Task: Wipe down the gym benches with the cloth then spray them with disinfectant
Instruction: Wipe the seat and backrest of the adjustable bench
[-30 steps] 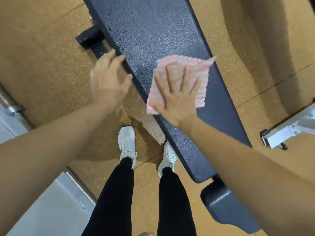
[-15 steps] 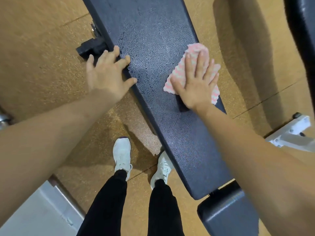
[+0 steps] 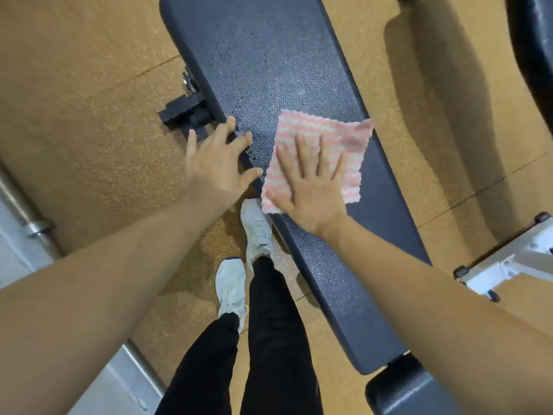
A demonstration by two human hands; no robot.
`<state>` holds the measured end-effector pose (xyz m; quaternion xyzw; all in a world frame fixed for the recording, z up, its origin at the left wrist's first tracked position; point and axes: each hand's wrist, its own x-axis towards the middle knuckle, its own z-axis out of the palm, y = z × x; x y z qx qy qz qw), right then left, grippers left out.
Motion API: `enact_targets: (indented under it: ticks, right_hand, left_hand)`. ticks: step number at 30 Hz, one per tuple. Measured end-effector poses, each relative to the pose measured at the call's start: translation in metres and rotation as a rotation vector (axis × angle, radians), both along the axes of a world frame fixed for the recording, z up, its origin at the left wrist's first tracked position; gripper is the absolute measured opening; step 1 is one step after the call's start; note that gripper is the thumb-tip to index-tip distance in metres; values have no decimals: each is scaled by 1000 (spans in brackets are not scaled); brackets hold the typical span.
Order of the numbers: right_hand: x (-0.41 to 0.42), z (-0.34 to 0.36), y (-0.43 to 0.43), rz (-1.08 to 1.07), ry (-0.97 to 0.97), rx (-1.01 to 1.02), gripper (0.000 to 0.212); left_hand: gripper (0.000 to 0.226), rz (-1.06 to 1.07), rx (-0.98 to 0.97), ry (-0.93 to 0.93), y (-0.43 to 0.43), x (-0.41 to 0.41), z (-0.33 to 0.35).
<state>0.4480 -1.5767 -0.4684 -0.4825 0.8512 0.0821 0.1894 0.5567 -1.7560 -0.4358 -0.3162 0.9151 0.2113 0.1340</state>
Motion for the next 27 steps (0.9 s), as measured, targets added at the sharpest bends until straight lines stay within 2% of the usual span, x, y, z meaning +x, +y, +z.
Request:
enact_targets:
  ticks: [4, 7, 14, 18, 22, 27]
  right_hand:
    - [2, -3, -10, 181, -23, -70, 78]
    - [-26, -4, -11, 235, -26, -77, 73]
    - [-99, -2, -28, -244, 10, -86, 78]
    - [-85, -2, -39, -356, 14, -70, 76]
    - [-55, 1, -46, -189, -25, -41, 76]
    - [-12, 5, -47, 31, -58, -36, 75]
  left_hand:
    - [60, 23, 75, 76, -6, 8, 2]
    - [61, -36, 58, 13, -12, 11, 8]
    - [60, -14, 83, 12, -9, 16, 10]
    - [63, 108, 232, 79, 0, 15, 7]
    - [47, 156, 327, 151, -15, 12, 6]
    - [33, 129, 297, 267, -53, 4, 8]
